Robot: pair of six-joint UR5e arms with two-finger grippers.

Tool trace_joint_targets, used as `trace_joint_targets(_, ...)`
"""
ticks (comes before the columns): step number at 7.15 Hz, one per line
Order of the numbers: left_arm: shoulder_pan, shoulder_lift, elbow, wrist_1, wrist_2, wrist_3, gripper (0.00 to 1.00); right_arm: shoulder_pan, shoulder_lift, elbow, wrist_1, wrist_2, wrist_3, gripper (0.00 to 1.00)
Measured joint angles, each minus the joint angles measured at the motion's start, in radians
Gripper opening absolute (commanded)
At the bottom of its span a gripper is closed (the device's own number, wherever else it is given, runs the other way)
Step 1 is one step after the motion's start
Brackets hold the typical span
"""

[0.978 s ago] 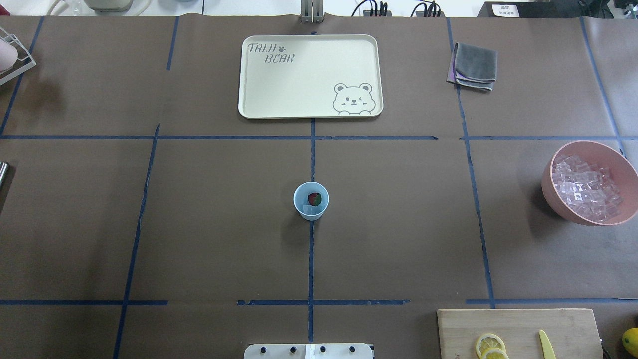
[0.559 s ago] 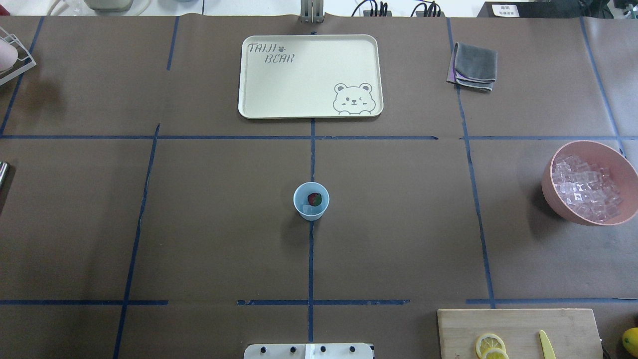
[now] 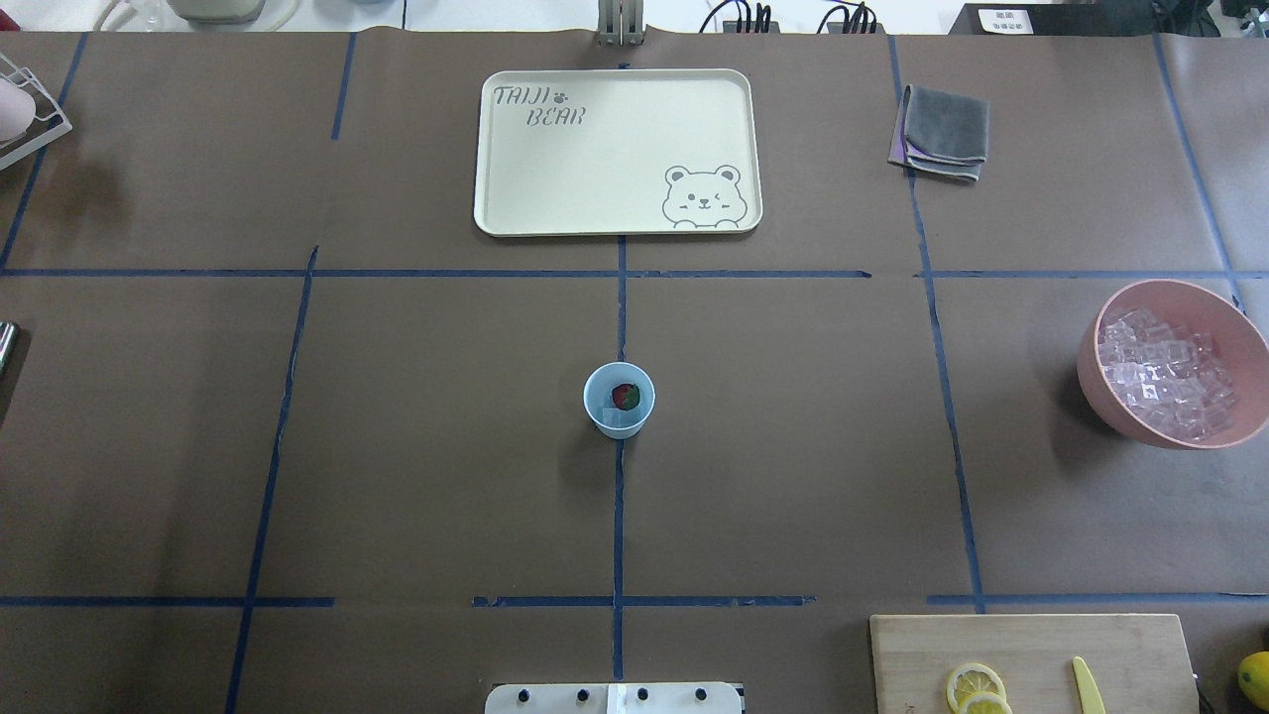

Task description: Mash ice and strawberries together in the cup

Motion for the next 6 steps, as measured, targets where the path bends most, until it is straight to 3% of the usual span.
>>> trace_joint_targets(2, 0.001, 0.001, -0.007, 0.009, 0.115, 0.000, 1.00, 0.019, 0.000, 0.000, 0.000, 0.001, 0.001, 0.99)
trace_joint_targets(6, 0.003, 0.027, -0.008, 0.002, 0.145, 0.003, 1.00, 0.063, -0.007, 0.000, 0.000, 0.007, 0.019, 0.99)
